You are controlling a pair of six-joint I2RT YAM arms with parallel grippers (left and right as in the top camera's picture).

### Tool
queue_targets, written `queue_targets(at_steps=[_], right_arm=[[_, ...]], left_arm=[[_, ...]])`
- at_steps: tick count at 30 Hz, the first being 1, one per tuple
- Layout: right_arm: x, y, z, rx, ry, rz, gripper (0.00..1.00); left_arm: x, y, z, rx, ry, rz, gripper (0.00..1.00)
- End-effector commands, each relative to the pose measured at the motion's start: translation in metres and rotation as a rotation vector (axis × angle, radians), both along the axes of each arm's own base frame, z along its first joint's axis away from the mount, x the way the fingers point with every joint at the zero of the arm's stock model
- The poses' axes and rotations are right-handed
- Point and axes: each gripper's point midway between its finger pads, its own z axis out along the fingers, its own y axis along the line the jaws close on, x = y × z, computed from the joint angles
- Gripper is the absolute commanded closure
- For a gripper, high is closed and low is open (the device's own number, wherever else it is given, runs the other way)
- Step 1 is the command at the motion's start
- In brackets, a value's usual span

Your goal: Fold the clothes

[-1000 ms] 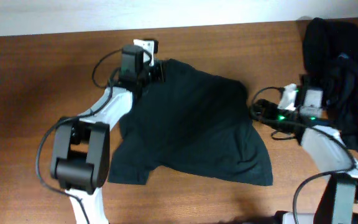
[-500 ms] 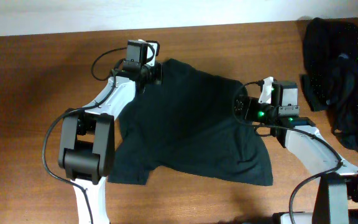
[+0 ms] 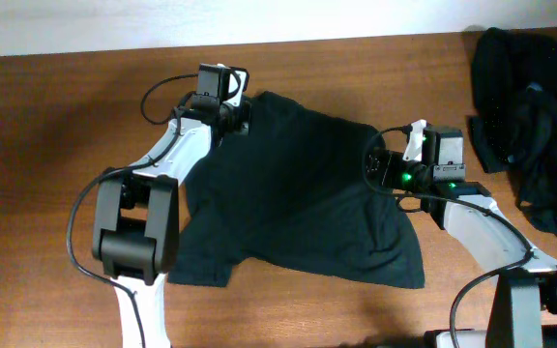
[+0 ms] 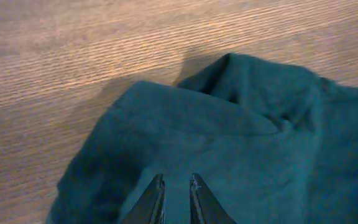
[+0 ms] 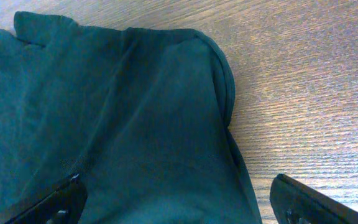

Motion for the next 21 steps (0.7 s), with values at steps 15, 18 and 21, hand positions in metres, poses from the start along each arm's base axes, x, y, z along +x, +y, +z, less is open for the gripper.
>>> queue_targets(at_steps=[15, 18, 21], right_arm=[[-0.002, -0.009, -0.007, -0.043, 0.022, -0.035, 0.01], [-0.002, -0.009, -0.007, -0.043, 0.022, -0.035, 0.01], [-0.002, -0.009, -0.007, -0.043, 0.022, -0.035, 0.02]], left_arm=[[-0.002, 0.084, -0.063, 0.227, 0.110, 0.221, 0.85], [-0.004, 0.107, -0.067, 0.184, 0.150, 0.312, 0.85], [-0.004, 0.120, -0.068, 0.165, 0.165, 0.330, 0.82]])
